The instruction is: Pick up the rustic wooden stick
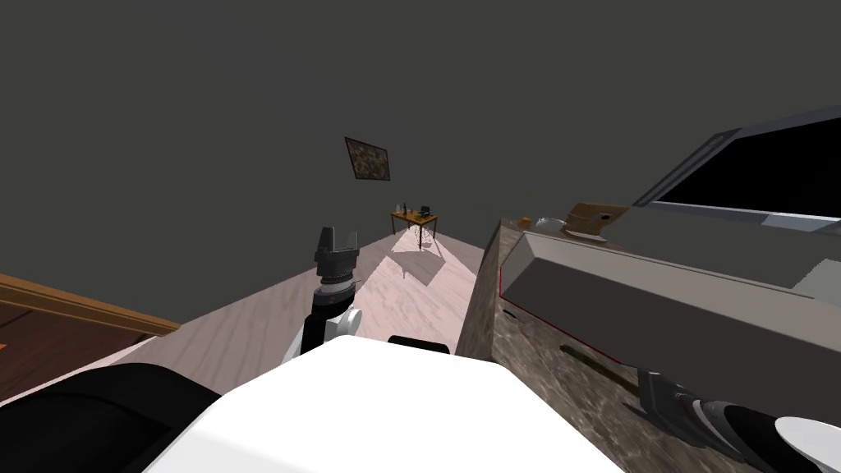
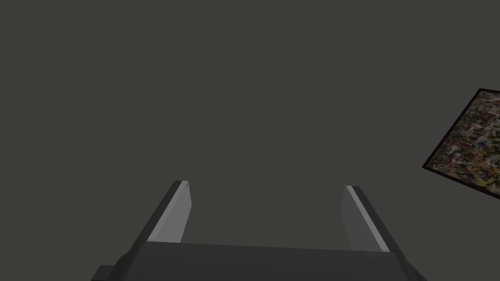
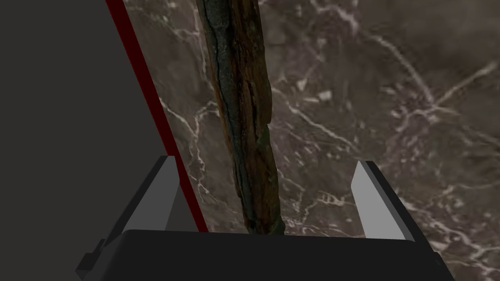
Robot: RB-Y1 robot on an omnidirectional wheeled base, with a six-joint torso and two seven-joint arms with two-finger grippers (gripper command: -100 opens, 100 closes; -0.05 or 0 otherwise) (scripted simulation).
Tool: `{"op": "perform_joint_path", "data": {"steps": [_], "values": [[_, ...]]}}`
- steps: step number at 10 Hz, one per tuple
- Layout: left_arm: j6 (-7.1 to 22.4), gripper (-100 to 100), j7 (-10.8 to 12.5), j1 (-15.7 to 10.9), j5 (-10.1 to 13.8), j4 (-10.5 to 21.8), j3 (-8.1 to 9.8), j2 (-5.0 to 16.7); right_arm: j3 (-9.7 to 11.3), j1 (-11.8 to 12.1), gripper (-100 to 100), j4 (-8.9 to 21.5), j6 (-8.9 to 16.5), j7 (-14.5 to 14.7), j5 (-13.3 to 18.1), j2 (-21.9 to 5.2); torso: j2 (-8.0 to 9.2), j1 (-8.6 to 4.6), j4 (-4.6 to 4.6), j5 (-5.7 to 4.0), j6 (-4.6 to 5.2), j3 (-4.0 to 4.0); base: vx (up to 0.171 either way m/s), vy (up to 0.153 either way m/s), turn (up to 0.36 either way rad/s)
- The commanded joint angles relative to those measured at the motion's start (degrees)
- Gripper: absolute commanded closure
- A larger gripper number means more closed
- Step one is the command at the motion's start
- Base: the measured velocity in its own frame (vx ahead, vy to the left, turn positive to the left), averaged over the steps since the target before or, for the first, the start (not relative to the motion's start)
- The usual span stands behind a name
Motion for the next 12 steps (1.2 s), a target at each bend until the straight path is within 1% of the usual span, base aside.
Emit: {"op": "perform_joint_path", "data": {"steps": [1, 3, 4, 5, 6, 7, 9, 10, 11, 12], "values": [[0.0, 0, 0.0, 0.0, 0.0, 0.0, 0.00, 0.0, 1.0, -0.3, -100, 0.5, 0.8, 0.7, 0.3, 1.6, 0.00, 0.00, 0.00, 0.00, 0.00, 0.00, 0.031, -0.016, 0.086], [0.0, 0, 0.0, 0.0, 0.0, 0.0, 0.00, 0.0, 2.2, -0.8, -100, 1.1, 1.7, 1.6, 0.6, 3.6, 0.02, -0.06, 0.01, -0.03, 0.00, 0.02, 0.021, -0.014, 0.078], [0.0, 0, 0.0, 0.0, 0.0, 0.0, 0.00, 0.0, 2.2, -1.0, -100, 0.8, 1.4, 1.0, 0.7, 2.9, 0.07, -0.04, 0.02, -0.02, 0.01, 0.04, 0.000, 0.000, 0.000], [0.0, 0, 0.0, 0.0, 0.0, 0.0, 0.00, 0.0, 2.3, -1.0, 100, 0.8, 1.6, 1.0, 0.7, 2.9, 0.11, 0.00, 0.03, 0.00, 0.01, 0.07, 0.000, 0.000, 0.000], [0.0, 0, 0.0, 0.0, 0.0, 0.0, 0.00, 0.0, 2.3, -1.0, 100, 0.8, 1.6, 1.0, 0.7, 2.9, 0.13, 0.01, 0.03, 0.00, 0.01, 0.08, -0.003, -0.002, 0.012], [0.0, 0, 0.0, 0.0, 0.0, 0.0, 0.00, 0.0, 2.0, -1.1, 100, 1.0, 1.9, 1.1, 0.7, 2.7, 0.18, 0.02, -0.04, -0.30, 0.08, 0.07, 0.000, 0.000, 0.000], [0.0, 0, 0.0, 0.0, 0.0, 0.0, 0.00, 0.0, 2.1, -1.1, 100, 1.0, 1.9, 1.1, 0.8, 2.7, 0.17, -0.07, -0.03, -0.32, 0.08, 0.07, 0.000, 0.000, 0.000], [0.0, 0, 0.0, 0.0, 0.0, 0.0, 0.00, 0.0, 2.1, -1.1, 0, 1.0, 1.9, 1.1, 0.8, 2.7, 0.17, -0.08, -0.03, -0.32, 0.08, 0.07, 0.000, 0.000, 0.000], [0.0, 0, 0.0, 0.0, 0.0, 0.0, 0.00, 0.0, 0.5, -0.2, 100, 0.2, 0.4, 0.4, 0.1, 0.8, 0.17, -0.08, -0.03, -0.32, 0.08, 0.07, -0.008, 0.013, -0.099], [0.0, 0, 0.0, 0.0, 0.0, 0.0, 0.00, 0.0, 0.0, 0.0, 100, 0.0, 0.0, 0.0, 0.0, 0.0, 0.19, -0.02, -0.01, -0.27, 0.11, 0.09, -0.018, 0.022, -0.118]]}}
